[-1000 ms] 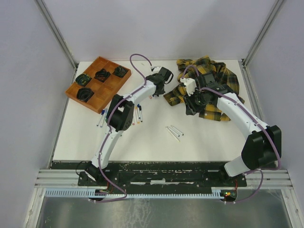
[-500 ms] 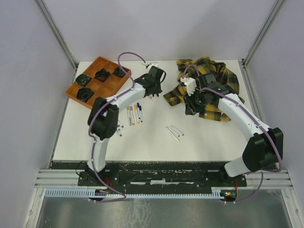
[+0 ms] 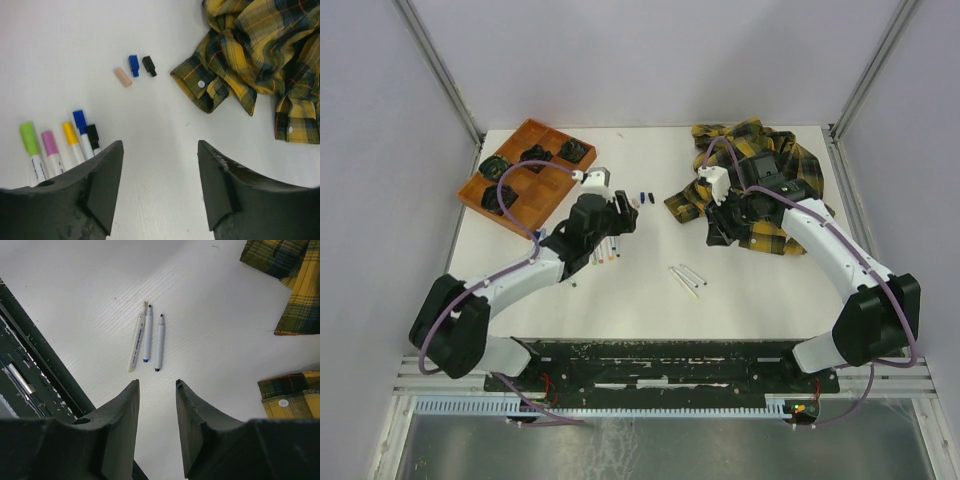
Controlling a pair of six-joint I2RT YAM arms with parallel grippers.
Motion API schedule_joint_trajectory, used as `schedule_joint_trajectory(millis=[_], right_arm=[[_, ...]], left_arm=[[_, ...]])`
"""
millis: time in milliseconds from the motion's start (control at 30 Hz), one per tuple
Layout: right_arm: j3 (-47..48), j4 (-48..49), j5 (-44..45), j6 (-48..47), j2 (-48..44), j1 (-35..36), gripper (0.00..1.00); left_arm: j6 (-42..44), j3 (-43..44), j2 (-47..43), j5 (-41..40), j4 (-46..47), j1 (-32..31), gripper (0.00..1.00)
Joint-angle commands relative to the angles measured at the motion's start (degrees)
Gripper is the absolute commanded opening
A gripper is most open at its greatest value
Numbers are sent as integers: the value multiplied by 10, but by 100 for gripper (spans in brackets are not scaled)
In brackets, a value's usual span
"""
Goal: Open the pen caps
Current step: Pick up the pen from the center of the board.
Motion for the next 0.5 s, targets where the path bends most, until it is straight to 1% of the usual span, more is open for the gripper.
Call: schedule_joint_trajectory(millis=[0, 33, 67, 233, 367, 467], right_arm=[[8, -7, -36, -25, -20, -3, 42], [8, -9, -39, -28, -19, -2, 42], [9, -10, -41, -30, -19, -2, 42], [8, -13, -47, -32, -16, -2, 42], [8, -14, -47, -32, -13, -2, 42], [8, -13, -46, -32, -12, -2, 42]], left_arm=[[5, -73, -72, -2, 85, 4, 74], [-2, -90, -89, 3, 86, 5, 77], [-7, -107, -100, 11, 88, 7, 78], [-24, -156, -118, 25, 88, 7, 77], [-33, -136, -80, 22, 53, 7, 74], [-37, -101, -34, 18, 12, 7, 67]])
